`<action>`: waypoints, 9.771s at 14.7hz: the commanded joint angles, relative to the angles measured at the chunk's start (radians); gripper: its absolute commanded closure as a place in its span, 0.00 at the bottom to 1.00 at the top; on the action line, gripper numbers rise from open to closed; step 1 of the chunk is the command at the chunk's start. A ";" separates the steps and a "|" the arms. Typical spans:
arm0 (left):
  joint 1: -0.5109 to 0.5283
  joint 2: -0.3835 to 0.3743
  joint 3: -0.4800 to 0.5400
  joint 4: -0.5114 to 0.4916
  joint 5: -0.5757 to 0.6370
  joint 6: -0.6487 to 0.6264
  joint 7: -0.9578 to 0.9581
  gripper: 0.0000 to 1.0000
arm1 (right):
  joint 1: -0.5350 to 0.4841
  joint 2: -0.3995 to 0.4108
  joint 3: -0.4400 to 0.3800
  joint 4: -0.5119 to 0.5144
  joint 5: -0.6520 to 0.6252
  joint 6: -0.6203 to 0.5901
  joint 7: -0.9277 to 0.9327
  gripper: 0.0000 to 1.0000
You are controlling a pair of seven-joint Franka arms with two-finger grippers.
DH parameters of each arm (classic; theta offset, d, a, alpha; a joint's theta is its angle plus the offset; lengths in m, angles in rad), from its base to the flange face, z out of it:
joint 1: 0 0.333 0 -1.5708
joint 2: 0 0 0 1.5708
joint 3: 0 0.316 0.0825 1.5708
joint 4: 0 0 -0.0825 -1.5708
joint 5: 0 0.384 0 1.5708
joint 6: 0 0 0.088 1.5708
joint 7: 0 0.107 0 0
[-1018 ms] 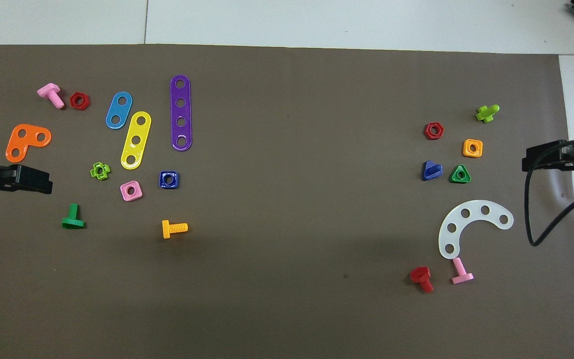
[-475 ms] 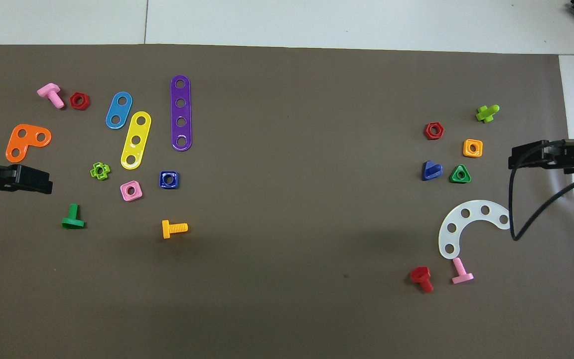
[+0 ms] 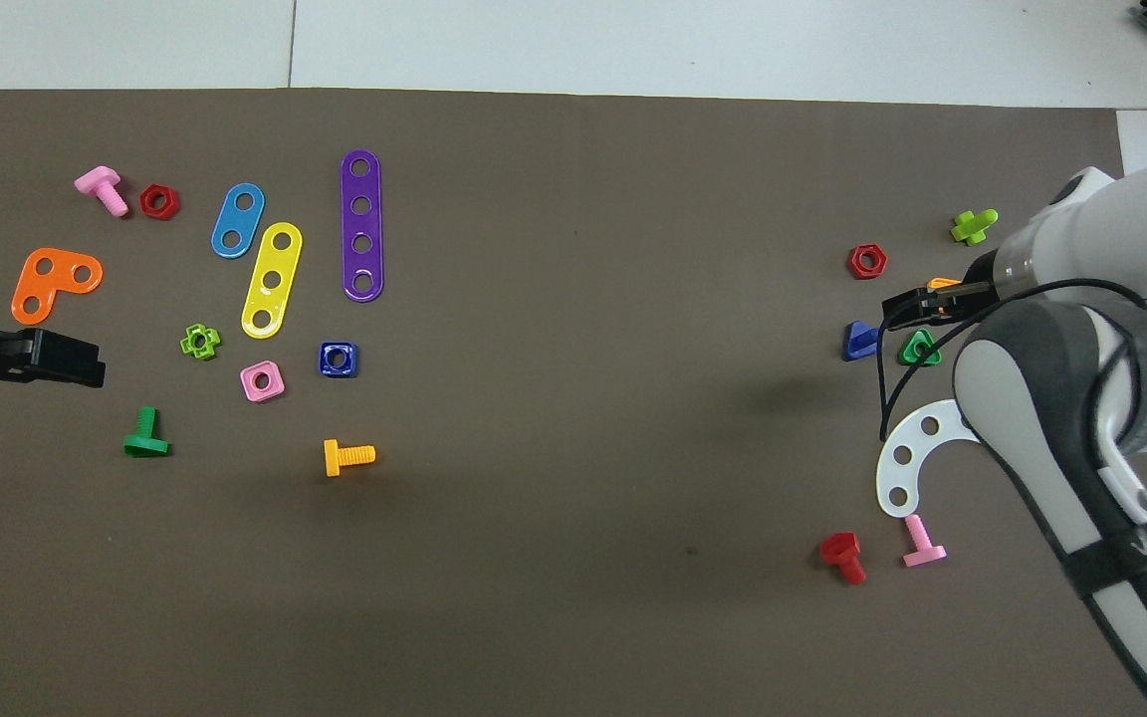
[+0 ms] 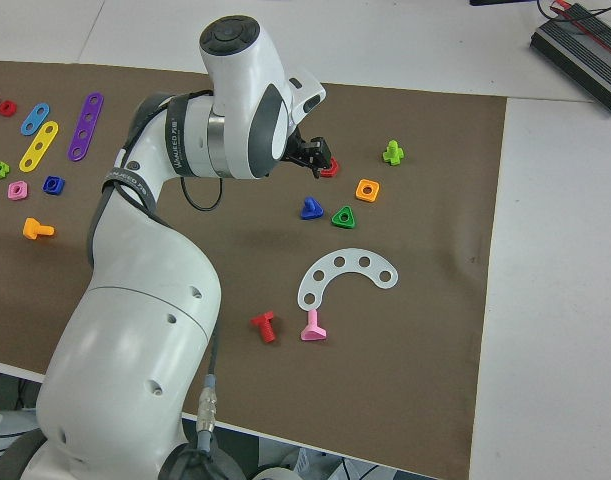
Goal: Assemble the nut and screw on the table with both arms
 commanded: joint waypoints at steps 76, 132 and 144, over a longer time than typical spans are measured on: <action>-0.115 0.103 -0.009 -0.044 -0.028 0.158 -0.063 0.01 | 0.639 0.458 0.004 0.354 -0.106 0.277 1.008 1.00; -0.250 0.368 -0.004 -0.294 -0.016 0.736 -0.281 0.68 | -0.063 -0.136 0.013 0.319 -0.023 -0.498 0.140 0.00; -0.418 0.434 -0.003 0.000 -0.019 0.465 -0.537 0.68 | -0.063 -0.144 0.008 0.303 -0.021 -0.487 0.114 0.00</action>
